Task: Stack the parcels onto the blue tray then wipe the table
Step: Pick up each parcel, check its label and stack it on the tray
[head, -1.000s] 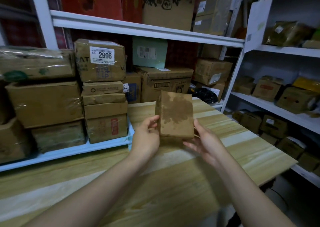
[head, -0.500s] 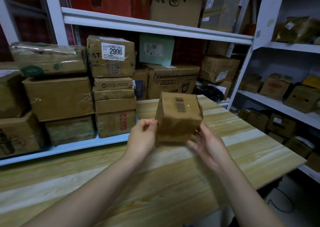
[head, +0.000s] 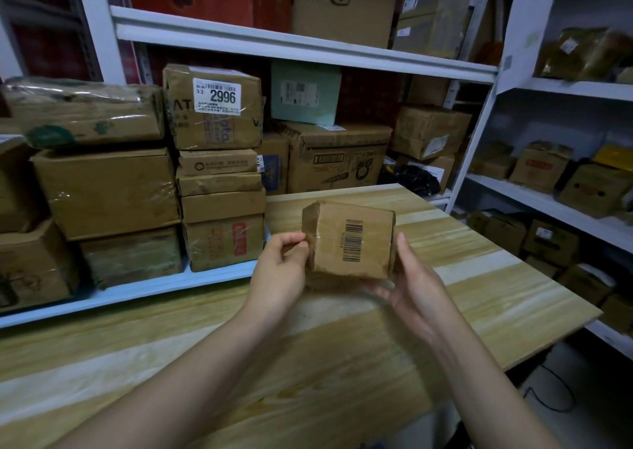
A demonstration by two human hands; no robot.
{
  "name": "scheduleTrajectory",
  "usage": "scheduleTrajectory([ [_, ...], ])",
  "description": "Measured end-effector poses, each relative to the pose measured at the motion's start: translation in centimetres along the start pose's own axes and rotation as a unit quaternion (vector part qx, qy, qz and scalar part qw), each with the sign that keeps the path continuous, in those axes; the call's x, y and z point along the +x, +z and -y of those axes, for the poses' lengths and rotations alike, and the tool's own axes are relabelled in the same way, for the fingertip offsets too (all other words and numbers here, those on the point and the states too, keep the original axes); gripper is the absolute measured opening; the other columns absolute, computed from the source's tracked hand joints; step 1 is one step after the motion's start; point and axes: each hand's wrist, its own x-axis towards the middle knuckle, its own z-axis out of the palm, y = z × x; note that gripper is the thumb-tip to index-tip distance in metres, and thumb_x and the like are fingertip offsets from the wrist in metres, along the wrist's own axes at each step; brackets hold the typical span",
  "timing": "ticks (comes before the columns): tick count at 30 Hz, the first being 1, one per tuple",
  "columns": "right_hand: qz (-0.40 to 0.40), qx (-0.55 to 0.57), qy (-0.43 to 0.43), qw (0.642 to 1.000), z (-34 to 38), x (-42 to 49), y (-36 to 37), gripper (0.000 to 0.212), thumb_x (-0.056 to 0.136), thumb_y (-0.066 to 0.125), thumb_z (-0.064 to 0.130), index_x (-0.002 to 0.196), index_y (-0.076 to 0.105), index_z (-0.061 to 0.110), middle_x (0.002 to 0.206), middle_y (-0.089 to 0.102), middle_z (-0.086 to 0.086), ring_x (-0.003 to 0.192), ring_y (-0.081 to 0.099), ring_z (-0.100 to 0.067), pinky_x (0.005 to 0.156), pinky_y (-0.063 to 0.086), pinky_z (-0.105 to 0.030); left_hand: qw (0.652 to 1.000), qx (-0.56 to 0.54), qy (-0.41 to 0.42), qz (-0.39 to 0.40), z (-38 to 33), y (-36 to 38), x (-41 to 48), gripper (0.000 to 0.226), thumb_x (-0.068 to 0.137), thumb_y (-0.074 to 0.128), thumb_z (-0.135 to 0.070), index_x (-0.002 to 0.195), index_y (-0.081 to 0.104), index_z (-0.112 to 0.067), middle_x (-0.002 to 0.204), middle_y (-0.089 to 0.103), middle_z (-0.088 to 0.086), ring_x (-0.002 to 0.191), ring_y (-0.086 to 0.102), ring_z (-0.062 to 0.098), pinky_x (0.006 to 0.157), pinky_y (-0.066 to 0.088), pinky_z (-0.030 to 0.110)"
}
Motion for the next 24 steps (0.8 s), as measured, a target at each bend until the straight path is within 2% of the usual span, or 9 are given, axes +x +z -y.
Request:
scheduleTrajectory([
  [4, 0.003, 0.01, 0.022, 1.0, -0.3, 0.4, 0.0, 0.045, 0.102, 0.039, 0.045, 0.126, 0.063, 0.016, 0.119, 0.072, -0.012, 0.117, 0.065, -0.031, 0.102, 0.049, -0.055, 1.0, -0.016, 0.014, -0.007, -0.1, -0.4, 0.1, 0.014, 0.096, 0.057, -0.019, 0.097, 0.065, -0.031, 0.107, 0.069, -0.001, 0.106, 0.064, 0.019, 0.101, 0.048, 0.048],
  [8, 0.001, 0.026, 0.046, 0.999, -0.8, 1.0, 0.0, 0.052, 0.102, 0.032, 0.054, 0.129, 0.061, 0.02, 0.123, 0.07, -0.014, 0.121, 0.062, -0.032, 0.106, 0.045, -0.058, 0.999, 0.01, 0.043, -0.004, -0.3, -0.7, -0.2, 0.021, 0.089, 0.066, -0.02, 0.095, 0.066, -0.041, 0.12, 0.063, 0.0, 0.117, 0.058, 0.017, 0.102, 0.047, 0.045],
  [10, 0.006, 0.035, 0.059, 0.998, -1.0, 1.2, -0.2, 0.058, 0.1, 0.03, 0.059, 0.13, 0.06, 0.019, 0.125, 0.069, -0.014, 0.122, 0.062, -0.031, 0.106, 0.044, -0.058, 0.999, 0.002, 0.051, -0.007, -0.5, -0.9, -0.3, 0.026, 0.088, 0.069, -0.017, 0.101, 0.063, -0.039, 0.126, 0.058, -0.001, 0.115, 0.057, 0.005, 0.099, 0.05, 0.031],
  [12, 0.007, 0.039, 0.074, 0.997, -1.3, 1.4, -0.4, 0.063, 0.1, 0.03, 0.06, 0.129, 0.061, 0.013, 0.124, 0.069, -0.016, 0.12, 0.063, -0.033, 0.104, 0.046, -0.057, 0.998, -0.022, 0.053, -0.004, -0.6, -0.9, -0.4, 0.032, 0.089, 0.067, -0.009, 0.112, 0.059, -0.03, 0.13, 0.051, 0.001, 0.095, 0.059, -0.018, 0.08, 0.05, 0.007],
  [13, 0.004, 0.04, 0.079, 0.996, -1.4, 1.5, -0.4, 0.061, 0.101, 0.033, 0.057, 0.128, 0.061, 0.01, 0.123, 0.07, -0.018, 0.119, 0.063, -0.034, 0.103, 0.048, -0.057, 0.998, -0.036, 0.053, -0.002, -0.6, -0.9, -0.4, 0.036, 0.089, 0.066, -0.005, 0.117, 0.057, -0.025, 0.131, 0.049, 0.003, 0.085, 0.057, -0.024, 0.072, 0.047, 0.001],
  [14, 0.001, 0.041, 0.082, 0.996, -1.6, 1.5, -0.4, 0.056, 0.102, 0.037, 0.052, 0.127, 0.062, 0.008, 0.123, 0.07, -0.018, 0.118, 0.064, -0.035, 0.102, 0.048, -0.056, 0.997, -0.048, 0.052, 0.001, -0.7, -0.9, -0.4, 0.039, 0.088, 0.066, -0.003, 0.12, 0.055, -0.023, 0.13, 0.049, 0.004, 0.083, 0.057, -0.023, 0.071, 0.046, 0.0],
  [18, -0.008, 0.059, 0.089, 0.994, -2.1, 1.5, -0.4, 0.038, 0.101, 0.05, 0.031, 0.128, 0.062, 0.007, 0.121, 0.071, -0.017, 0.117, 0.065, -0.034, 0.099, 0.05, -0.054, 0.994, -0.088, 0.056, 0.034, -0.8, -0.8, -0.7, 0.047, 0.083, 0.068, 0.007, 0.115, 0.054, -0.025, 0.122, 0.057, 0.006, 0.11, 0.057, 0.0, 0.088, 0.047, 0.011],
  [21, 0.0, 0.072, 0.086, 0.994, -2.4, 1.6, -0.4, 0.036, 0.101, 0.049, 0.032, 0.127, 0.062, 0.01, 0.122, 0.07, -0.017, 0.117, 0.065, -0.034, 0.102, 0.048, -0.056, 0.993, -0.068, 0.08, 0.051, -0.6, -0.9, -0.8, 0.05, 0.08, 0.069, 0.011, 0.107, 0.056, -0.029, 0.115, 0.061, -0.001, 0.105, 0.06, 0.002, 0.084, 0.048, 0.007],
  [24, 0.004, 0.079, 0.078, 0.994, -2.4, 1.6, -0.4, 0.038, 0.102, 0.048, 0.033, 0.13, 0.061, 0.011, 0.124, 0.07, -0.016, 0.119, 0.064, -0.034, 0.105, 0.045, -0.057, 0.995, -0.02, 0.08, 0.055, -0.6, -1.2, -1.0, 0.047, 0.08, 0.074, 0.0, 0.108, 0.06, -0.036, 0.116, 0.059, -0.011, 0.089, 0.06, 0.004, 0.076, 0.052, 0.013],
])
